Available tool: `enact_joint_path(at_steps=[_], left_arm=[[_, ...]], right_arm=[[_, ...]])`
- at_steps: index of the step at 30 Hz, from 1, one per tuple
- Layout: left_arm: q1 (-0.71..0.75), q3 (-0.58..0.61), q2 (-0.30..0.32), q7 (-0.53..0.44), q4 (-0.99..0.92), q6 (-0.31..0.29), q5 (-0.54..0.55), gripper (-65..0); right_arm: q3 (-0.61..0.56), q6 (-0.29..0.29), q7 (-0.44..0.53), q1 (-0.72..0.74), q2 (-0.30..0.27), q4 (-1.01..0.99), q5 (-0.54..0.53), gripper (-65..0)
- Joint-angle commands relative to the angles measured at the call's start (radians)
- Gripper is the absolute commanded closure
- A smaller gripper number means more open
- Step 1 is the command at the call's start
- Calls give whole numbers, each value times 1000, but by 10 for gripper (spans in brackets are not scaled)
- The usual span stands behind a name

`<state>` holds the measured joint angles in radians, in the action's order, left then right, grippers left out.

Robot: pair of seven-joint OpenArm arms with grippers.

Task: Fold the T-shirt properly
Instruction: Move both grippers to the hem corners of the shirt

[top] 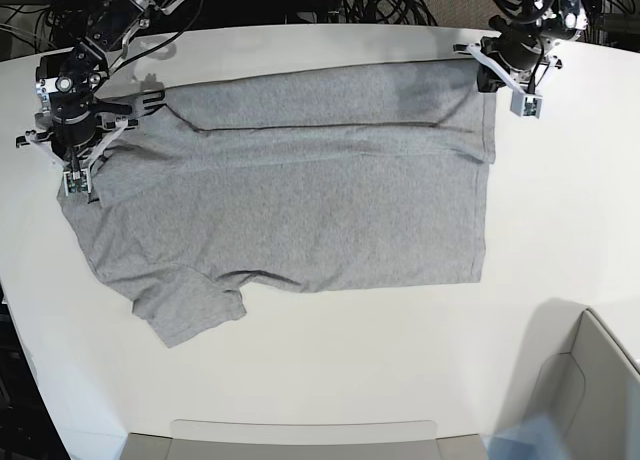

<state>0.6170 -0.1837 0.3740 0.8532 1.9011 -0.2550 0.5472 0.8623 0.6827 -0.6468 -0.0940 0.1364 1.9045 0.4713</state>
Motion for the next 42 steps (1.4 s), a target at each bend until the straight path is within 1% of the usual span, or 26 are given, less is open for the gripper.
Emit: enact_joint_path(at_steps=[1,5,7,8,9,12,13,15,17,21,24,25,27,29,31,34,37,39,42], left_arm=[[2,-6,10,-18,30,0,4,0],[-39,-1,10,-16,41,0,4,0],[-84,0,10,10,41,0,4,0],[-108,0,9,42,41,0,4,0],[-147,0,-5,90,42,0,4,0],[-260,-4,-60,228,42,0,-2,0],[-288,-1,-69,257,42,0,-2,0],[-329,2,-89,295,42,0,-2,0],[-346,2,-106,305,42,0,-2,0],[-371,2,-114,308,41,0,-2,0],[-374,2,-115,308,39,0,-2,0],[-374,2,-115,308,39,0,-2,0],[-374,2,-115,308,39,0,-2,0],[-374,2,-115,308,39,0,-2,0],[-374,2,-115,308,39,0,-2,0],[-374,2,-115,308,39,0,-2,0],[-374,2,-115,306,36,0,-2,0],[-374,2,-115,303,25,0,-2,0],[-375,2,-115,300,24,0,-2,0]], right_arm=[[1,15,14,9,-2,40,-4,-9],[4,15,12,72,-11,62,1,-11],[2,15,12,124,-14,17,7,-40],[1,15,12,155,-25,-9,22,-63],[-1,15,12,196,-39,-44,53,-100],[-1,15,14,331,-79,-198,132,-195],[1,15,14,366,-99,-245,145,-207],[1,15,14,429,-129,-349,155,-201],[1,15,14,483,-146,-431,157,-183],[1,15,15,570,-188,-621,165,-155],[-1,15,23,623,-228,-799,174,-152],[-1,15,41,636,-241,-859,174,-152],[-1,15,106,647,-254,-957,174,-151],[-1,15,149,644,-255,-1020,178,-151],[-1,15,132,626,-255,-1035,178,-151],[-1,15,58,577,-251,-995,178,-151],[-1,15,-52,503,-246,-906,178,-151],[-1,15,-113,448,-228,-831,178,-151],[-1,15,-173,377,-206,-705,178,-151]])
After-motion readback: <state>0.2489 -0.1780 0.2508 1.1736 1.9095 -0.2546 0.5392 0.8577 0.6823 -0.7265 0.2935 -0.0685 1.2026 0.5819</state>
